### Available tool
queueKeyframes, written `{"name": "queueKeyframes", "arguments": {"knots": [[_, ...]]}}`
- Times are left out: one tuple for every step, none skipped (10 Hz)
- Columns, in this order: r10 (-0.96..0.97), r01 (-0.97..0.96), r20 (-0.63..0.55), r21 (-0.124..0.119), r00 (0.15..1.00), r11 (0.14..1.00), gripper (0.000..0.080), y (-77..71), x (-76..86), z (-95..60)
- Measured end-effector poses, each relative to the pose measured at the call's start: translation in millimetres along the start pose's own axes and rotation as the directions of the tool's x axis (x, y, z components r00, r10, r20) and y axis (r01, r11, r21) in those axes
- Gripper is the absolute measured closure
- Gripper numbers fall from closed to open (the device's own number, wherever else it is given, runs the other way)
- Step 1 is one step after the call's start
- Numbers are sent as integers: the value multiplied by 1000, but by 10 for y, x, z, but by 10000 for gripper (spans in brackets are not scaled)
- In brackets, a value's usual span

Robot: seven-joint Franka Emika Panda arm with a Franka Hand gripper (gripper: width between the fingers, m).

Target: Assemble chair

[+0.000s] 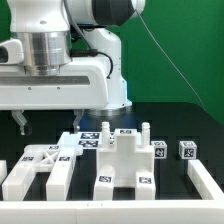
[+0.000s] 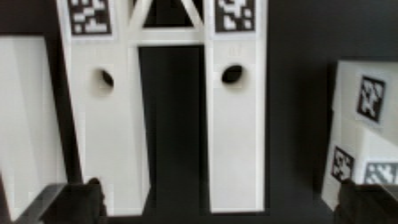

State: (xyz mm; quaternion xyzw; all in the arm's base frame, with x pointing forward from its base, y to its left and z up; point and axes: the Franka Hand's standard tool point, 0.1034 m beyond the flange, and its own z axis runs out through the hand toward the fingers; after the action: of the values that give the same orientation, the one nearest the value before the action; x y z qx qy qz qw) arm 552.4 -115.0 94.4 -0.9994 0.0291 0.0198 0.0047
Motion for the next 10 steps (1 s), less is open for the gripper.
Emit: {"name": "queueKeyframes", "arguments": {"knots": [[3, -3, -56, -12, 998, 1000, 150, 23, 69, -21], [2, -3, -55, -12, 999, 1000, 150, 23, 63, -13], [1, -2, -53, -12, 999, 1000, 150, 32, 57, 3], [-40, 40, -75, 8, 996, 999, 150, 124, 30, 71], [-43, 44, -78, 20, 996, 999, 150, 203, -72, 195], [-40, 42, -48, 30, 998, 999, 150, 187, -169, 311], [-60, 61, -23, 37, 998, 997, 150, 154, -218, 380], [-66, 66, -23, 29, 998, 997, 150, 99, -215, 416], [-75, 75, -32, 10, 997, 997, 150, 12, -202, 431], [-80, 80, -32, 8, 996, 997, 150, -33, -213, 448]]}}
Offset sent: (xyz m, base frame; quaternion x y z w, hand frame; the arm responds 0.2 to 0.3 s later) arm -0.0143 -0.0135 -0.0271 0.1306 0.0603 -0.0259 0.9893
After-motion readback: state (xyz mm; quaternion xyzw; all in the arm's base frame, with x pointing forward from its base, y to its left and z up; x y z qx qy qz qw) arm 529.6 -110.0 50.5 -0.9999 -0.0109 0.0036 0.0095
